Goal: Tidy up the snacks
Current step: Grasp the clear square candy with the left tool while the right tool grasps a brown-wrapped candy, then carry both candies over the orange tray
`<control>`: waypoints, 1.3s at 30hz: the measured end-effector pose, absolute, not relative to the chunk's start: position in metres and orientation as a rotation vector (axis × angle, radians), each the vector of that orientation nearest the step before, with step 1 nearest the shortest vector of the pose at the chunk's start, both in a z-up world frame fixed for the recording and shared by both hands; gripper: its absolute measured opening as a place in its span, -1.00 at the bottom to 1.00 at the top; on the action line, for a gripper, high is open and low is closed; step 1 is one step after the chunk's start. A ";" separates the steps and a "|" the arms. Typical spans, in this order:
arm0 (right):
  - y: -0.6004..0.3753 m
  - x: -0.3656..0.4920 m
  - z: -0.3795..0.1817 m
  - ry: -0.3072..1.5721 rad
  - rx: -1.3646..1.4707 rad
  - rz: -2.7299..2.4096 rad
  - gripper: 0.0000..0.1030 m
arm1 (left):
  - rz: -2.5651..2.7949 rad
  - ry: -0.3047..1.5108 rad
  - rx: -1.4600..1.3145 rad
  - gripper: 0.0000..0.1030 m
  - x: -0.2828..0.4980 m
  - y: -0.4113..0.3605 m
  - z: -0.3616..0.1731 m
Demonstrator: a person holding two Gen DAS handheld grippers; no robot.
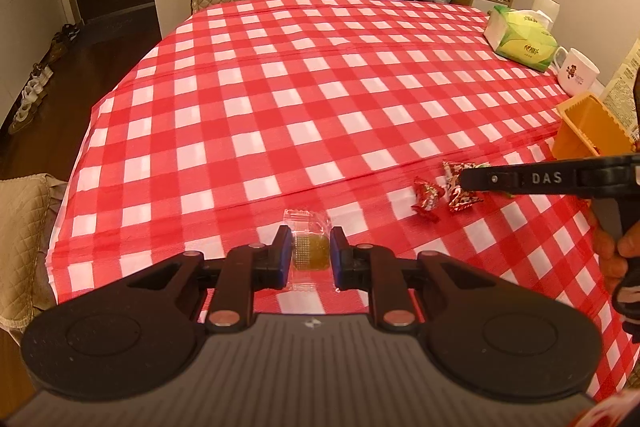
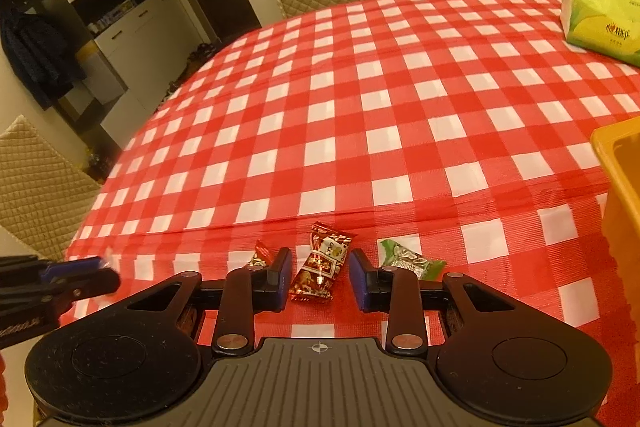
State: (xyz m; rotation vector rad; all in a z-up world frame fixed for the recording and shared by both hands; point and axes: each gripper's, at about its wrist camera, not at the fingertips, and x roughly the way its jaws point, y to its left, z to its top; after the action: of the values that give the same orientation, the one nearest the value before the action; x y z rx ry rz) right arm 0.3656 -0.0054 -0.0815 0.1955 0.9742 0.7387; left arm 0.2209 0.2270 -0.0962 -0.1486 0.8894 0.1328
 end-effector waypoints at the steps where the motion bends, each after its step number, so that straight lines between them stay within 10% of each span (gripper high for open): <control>1: -0.004 0.367 -0.083 0.976 0.197 0.732 -0.36 | 0.134 0.890 -0.149 -0.65 0.220 0.228 -0.097; 39: -0.111 0.311 -0.021 0.835 0.328 0.708 -0.64 | -0.024 0.808 -0.073 -0.65 0.223 0.137 -0.054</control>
State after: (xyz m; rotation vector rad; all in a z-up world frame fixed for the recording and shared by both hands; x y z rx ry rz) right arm 0.3111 -0.1112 -0.0205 0.3275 0.8351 0.7080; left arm 0.2233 0.1372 -0.0543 -0.0727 0.8082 -0.0241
